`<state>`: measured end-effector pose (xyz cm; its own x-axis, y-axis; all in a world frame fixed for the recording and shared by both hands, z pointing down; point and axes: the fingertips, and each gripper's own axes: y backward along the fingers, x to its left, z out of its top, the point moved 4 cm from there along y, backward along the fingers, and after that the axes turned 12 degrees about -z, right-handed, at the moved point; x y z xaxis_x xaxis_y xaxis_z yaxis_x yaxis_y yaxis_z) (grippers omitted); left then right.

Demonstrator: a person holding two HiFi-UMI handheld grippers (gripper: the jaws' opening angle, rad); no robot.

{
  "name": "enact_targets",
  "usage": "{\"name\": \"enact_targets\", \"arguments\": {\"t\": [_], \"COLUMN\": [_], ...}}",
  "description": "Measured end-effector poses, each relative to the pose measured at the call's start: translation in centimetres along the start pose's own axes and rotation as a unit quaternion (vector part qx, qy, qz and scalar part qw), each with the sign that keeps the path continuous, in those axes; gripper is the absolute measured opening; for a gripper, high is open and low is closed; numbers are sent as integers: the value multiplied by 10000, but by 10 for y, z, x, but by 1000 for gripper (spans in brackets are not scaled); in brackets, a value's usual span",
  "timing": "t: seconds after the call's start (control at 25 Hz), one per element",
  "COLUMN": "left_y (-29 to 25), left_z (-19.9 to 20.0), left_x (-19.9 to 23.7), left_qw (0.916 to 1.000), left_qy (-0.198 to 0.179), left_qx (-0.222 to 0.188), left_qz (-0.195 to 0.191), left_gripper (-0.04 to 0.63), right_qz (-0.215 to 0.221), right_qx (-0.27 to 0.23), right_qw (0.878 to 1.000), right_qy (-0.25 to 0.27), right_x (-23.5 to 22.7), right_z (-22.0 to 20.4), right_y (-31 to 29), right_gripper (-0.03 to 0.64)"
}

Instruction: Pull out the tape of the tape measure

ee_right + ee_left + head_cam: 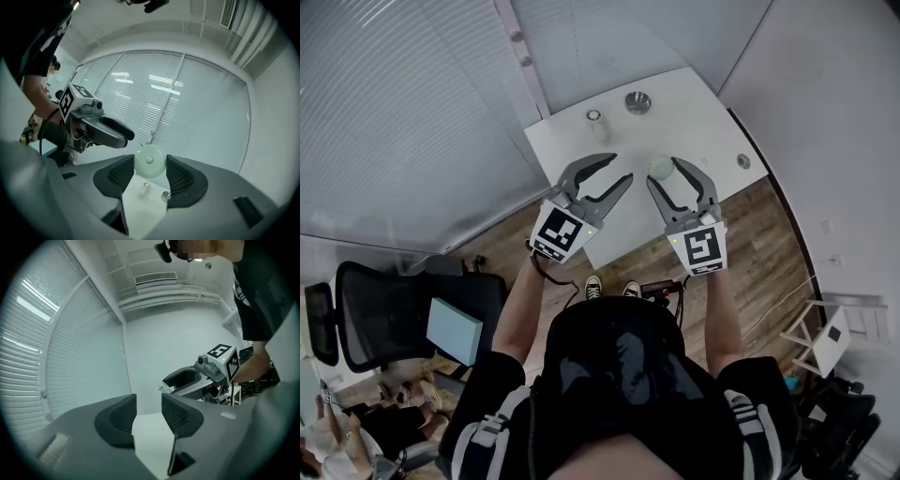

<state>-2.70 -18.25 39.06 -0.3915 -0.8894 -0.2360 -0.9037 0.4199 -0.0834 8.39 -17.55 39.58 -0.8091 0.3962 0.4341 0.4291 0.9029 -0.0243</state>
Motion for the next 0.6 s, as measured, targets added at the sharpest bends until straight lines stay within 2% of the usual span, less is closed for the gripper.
{"name": "enact_targets", "arguments": {"t": [0.28, 0.52, 0.6], "left_y": [-14, -20, -21], "left_z": [9, 11, 10], "left_x": [-10, -14, -17], "left_qw": [9980, 9953, 9944], "left_qy": [-366, -616, -670], "left_qx": [-12, 106, 183], "left_qz": [-508, -744, -794], "left_gripper": [165, 81, 27], "right_qz": [368, 451, 442], "right_qx": [41, -8, 2], "right_qw": [9988, 9986, 9986], "right_qy": [332, 288, 306], "right_x": [10, 12, 11], "right_z": [4, 2, 3], "right_y": [2, 2, 2], "right_gripper": [218, 218, 218]}}
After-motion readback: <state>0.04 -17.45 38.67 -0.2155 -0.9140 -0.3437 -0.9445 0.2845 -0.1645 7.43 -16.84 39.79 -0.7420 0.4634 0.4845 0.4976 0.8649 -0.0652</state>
